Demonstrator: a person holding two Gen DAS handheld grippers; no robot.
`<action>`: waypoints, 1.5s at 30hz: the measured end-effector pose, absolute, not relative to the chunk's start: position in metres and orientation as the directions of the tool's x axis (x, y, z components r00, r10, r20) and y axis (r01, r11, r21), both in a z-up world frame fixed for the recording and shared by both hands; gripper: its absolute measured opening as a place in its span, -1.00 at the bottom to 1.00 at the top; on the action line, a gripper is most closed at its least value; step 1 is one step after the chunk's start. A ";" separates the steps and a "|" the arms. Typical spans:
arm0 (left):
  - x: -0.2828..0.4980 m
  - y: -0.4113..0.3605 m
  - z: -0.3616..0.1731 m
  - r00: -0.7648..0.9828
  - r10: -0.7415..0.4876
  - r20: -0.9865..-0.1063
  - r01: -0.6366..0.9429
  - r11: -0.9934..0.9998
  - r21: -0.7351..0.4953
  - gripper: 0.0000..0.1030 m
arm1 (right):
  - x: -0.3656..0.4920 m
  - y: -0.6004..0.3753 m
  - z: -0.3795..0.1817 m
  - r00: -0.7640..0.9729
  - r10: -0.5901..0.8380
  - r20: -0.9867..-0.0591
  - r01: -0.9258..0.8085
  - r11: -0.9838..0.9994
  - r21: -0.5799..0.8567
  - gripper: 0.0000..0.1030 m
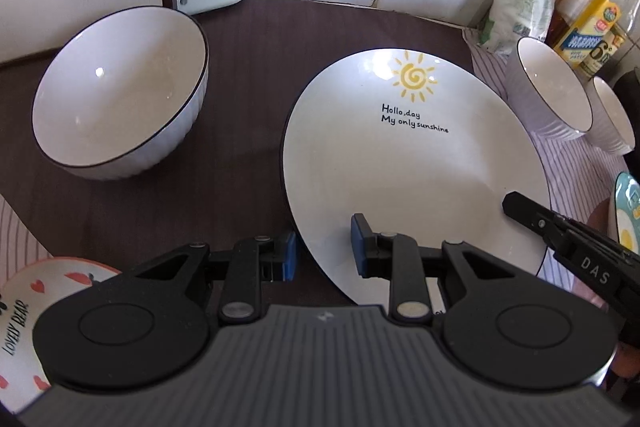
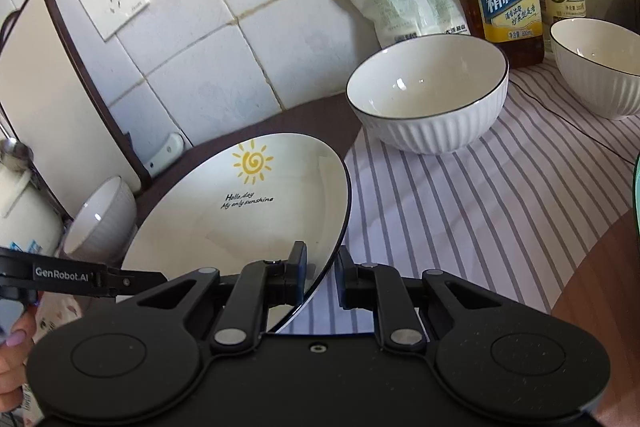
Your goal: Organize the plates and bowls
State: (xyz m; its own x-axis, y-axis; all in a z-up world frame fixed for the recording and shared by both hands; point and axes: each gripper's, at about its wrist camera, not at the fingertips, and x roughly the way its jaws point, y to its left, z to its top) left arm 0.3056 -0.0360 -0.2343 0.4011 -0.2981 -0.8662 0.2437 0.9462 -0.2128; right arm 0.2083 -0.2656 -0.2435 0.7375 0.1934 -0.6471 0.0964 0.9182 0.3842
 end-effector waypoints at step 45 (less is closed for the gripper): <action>0.158 0.047 -0.062 0.419 -0.211 -0.883 0.390 0.920 -0.035 0.04 | 0.083 -0.166 -0.079 0.685 0.138 -0.715 -0.029 0.986 0.162 0.20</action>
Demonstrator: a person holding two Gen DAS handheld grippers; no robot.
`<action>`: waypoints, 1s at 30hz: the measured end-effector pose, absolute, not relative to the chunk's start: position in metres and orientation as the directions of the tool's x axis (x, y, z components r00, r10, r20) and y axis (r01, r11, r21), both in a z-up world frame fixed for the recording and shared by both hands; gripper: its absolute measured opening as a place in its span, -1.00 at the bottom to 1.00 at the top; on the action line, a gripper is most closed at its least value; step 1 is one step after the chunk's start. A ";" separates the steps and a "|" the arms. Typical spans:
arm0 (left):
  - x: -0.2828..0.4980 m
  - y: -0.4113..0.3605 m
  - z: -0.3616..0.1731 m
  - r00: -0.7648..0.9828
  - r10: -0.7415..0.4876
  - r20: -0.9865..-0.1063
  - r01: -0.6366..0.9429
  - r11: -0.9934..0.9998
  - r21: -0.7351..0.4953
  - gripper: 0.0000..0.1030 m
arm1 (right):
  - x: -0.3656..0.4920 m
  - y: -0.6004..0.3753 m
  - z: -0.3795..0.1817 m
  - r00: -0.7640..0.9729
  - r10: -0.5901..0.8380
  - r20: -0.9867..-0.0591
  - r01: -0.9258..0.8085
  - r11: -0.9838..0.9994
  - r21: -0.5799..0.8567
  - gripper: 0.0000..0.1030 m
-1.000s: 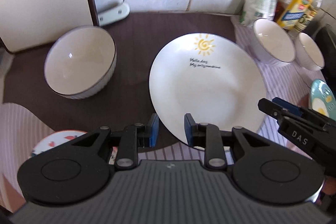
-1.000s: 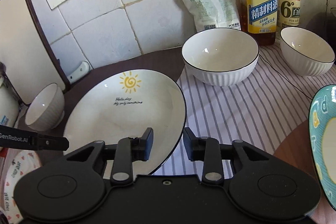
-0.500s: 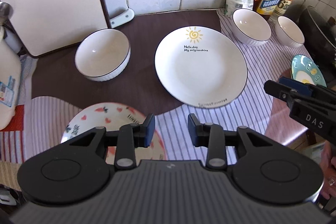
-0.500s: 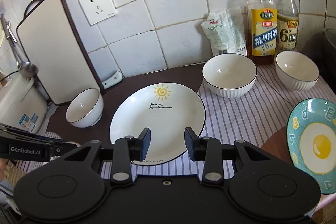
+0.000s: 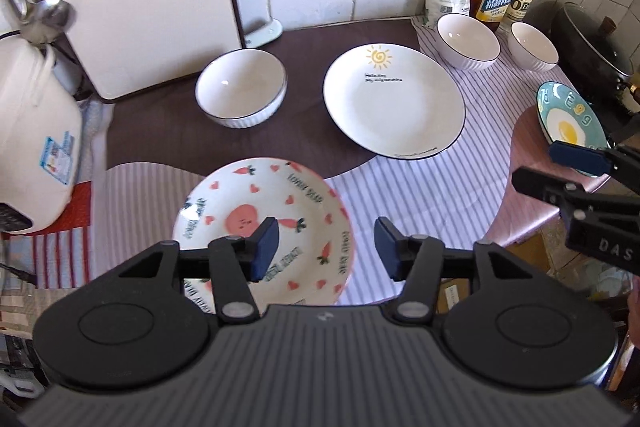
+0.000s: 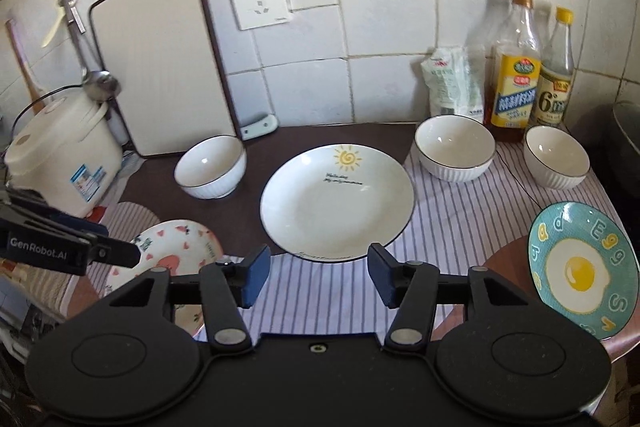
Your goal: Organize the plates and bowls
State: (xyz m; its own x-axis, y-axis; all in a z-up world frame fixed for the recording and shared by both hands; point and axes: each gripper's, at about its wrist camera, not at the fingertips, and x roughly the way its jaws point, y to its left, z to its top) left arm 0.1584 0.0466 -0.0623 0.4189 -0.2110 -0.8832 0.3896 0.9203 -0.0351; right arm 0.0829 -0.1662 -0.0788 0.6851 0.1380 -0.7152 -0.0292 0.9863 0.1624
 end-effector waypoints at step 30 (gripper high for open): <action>0.157 0.201 -0.156 0.589 -0.072 -0.805 0.143 0.990 0.016 0.69 | 0.060 -0.051 -0.130 0.805 0.393 -0.444 -0.332 0.919 0.211 0.52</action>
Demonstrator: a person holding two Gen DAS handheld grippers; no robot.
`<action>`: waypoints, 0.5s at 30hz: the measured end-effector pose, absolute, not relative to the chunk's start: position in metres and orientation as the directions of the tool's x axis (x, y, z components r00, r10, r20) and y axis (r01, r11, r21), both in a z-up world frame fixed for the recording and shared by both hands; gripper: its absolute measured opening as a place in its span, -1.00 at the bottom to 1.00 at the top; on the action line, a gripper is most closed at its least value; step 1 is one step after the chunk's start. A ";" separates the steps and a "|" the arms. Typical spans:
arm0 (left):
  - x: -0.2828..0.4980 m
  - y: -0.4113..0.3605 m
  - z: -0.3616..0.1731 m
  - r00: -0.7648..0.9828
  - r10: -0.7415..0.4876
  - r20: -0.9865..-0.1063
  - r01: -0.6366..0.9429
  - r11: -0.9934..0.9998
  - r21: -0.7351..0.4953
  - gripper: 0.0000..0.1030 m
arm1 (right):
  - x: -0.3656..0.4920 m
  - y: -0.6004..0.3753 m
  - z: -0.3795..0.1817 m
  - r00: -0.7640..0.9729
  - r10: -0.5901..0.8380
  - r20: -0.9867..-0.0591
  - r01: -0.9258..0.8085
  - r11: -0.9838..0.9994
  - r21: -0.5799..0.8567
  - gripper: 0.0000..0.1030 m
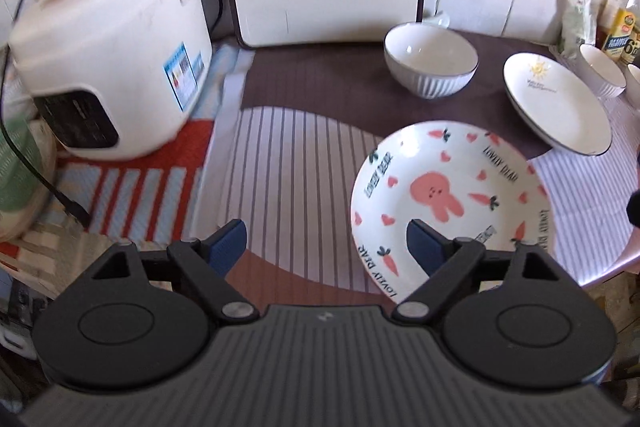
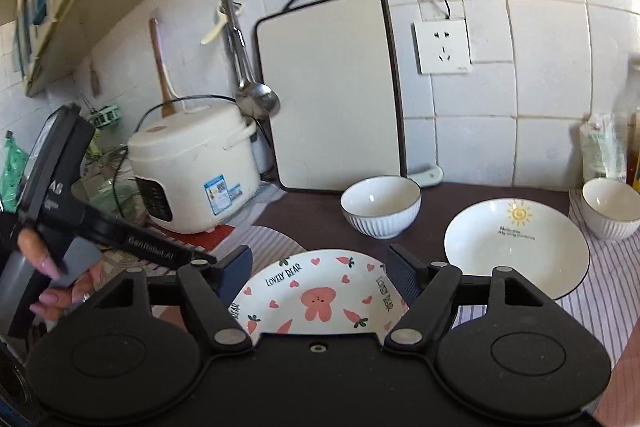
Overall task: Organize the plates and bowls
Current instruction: 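Grasp the rim of the pink bunny plate with the right gripper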
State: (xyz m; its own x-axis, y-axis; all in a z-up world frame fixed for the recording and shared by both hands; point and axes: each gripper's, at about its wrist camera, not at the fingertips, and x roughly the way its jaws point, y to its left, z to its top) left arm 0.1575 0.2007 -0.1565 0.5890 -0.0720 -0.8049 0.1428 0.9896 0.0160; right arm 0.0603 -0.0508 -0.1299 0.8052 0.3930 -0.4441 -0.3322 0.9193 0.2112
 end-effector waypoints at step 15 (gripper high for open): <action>0.178 0.207 -0.222 0.513 -0.240 -0.824 0.167 0.970 -0.178 0.36 | 0.101 -0.057 -0.211 0.725 0.361 -0.587 -0.189 0.923 0.335 0.51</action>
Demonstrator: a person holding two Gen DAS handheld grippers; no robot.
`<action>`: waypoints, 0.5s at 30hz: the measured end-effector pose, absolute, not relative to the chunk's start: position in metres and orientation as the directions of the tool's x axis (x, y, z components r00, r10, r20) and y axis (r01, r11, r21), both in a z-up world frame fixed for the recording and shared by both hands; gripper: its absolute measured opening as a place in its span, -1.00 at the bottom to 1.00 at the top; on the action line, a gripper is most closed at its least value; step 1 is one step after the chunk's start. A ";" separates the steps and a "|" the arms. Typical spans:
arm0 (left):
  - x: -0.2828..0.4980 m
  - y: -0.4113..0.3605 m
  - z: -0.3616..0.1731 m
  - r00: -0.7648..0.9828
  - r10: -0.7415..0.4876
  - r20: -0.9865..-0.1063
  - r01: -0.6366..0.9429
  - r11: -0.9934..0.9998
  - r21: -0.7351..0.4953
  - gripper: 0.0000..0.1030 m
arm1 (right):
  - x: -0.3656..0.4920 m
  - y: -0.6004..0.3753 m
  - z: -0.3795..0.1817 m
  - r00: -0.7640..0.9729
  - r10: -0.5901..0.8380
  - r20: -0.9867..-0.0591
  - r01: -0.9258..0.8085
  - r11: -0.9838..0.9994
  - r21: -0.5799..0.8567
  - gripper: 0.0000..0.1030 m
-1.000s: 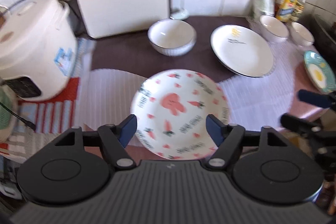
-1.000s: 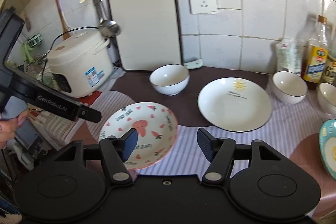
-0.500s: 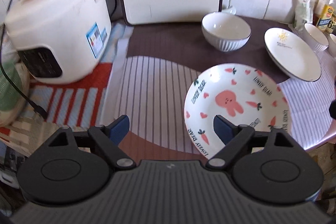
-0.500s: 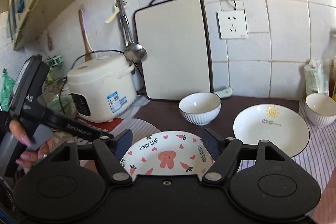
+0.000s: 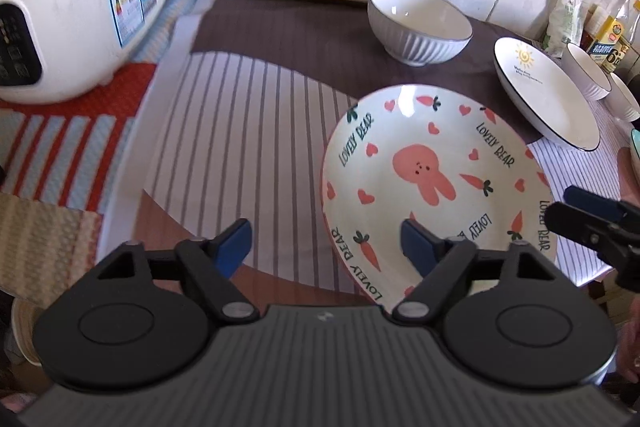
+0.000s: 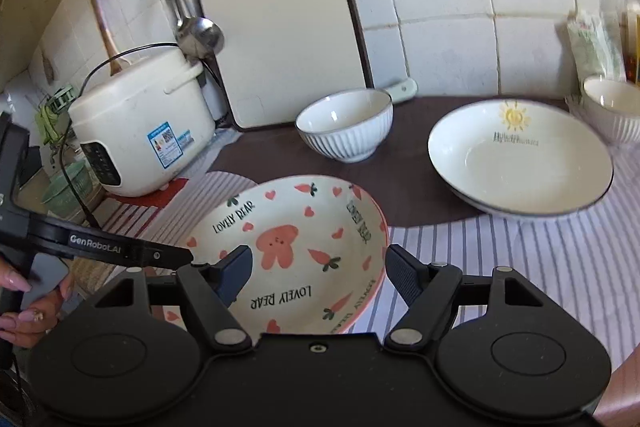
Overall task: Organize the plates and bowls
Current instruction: 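Grasp the rim of the pink bunny plate with the right gripper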
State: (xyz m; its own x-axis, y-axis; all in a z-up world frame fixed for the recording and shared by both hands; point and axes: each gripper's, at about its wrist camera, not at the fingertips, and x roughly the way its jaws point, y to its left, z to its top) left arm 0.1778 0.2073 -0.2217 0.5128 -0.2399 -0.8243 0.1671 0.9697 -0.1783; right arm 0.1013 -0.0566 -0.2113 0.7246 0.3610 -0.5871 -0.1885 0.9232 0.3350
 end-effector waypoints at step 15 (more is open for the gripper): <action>0.184 0.211 -0.238 0.449 -0.353 -0.821 0.139 0.935 -0.326 -0.68 | 0.120 -0.061 -0.238 0.646 0.368 -0.669 -0.064 0.899 0.433 -0.43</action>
